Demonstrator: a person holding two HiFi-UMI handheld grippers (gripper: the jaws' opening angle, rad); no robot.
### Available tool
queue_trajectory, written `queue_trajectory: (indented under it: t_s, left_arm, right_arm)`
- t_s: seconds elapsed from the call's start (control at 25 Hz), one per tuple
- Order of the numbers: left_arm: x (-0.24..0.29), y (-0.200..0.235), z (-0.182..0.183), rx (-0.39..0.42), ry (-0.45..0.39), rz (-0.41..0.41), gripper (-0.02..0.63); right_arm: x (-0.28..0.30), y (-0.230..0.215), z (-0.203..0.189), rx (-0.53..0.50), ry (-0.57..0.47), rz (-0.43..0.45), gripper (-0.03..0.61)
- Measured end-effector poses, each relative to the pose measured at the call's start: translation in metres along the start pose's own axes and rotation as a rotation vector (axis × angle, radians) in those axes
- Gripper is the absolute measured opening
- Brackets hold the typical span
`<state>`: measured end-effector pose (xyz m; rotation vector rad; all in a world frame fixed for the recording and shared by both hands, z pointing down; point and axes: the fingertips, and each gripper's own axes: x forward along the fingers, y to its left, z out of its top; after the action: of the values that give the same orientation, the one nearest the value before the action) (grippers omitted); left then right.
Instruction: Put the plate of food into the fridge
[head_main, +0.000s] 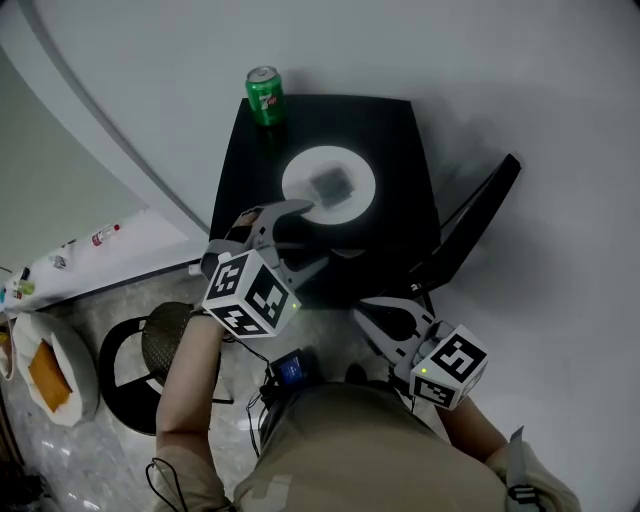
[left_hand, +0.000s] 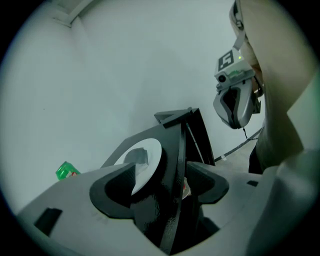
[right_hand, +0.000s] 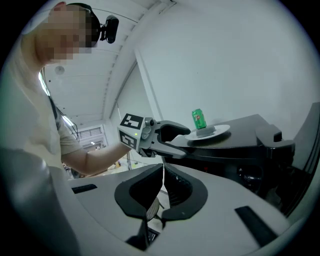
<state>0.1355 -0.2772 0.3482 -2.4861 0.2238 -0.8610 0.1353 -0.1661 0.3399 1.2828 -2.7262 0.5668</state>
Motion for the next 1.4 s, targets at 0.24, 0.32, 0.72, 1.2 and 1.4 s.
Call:
queue_trajectory:
  t_s: [0.24, 0.32, 0.72, 1.2, 1.4]
  left_arm:
    - [0.016, -0.002, -0.006, 0.092, 0.088, -0.027, 0.301]
    - [0.019, -0.003, -0.007, 0.106, 0.102, -0.041, 0.301]
    - [0.025, -0.007, -0.014, 0.164, 0.176, -0.063, 0.301]
    - [0.016, -0.013, -0.01, 0.151, 0.176, -0.073, 0.283]
    - [0.01, -0.014, -0.007, 0.145, 0.156, -0.051, 0.234]
  right_arm:
    - [-0.003, -0.006, -0.001, 0.006, -0.001, -0.011, 0.023]
    - [-0.003, -0.006, -0.002, 0.007, -0.001, -0.009, 0.023]
    - [-0.008, -0.006, -0.004, 0.002, 0.001, 0.004, 0.023]
    - [-0.009, -0.001, -0.006, 0.013, -0.002, 0.024, 0.023]
    - [-0.009, 0.003, -0.007, 0.016, -0.003, 0.027, 0.023]
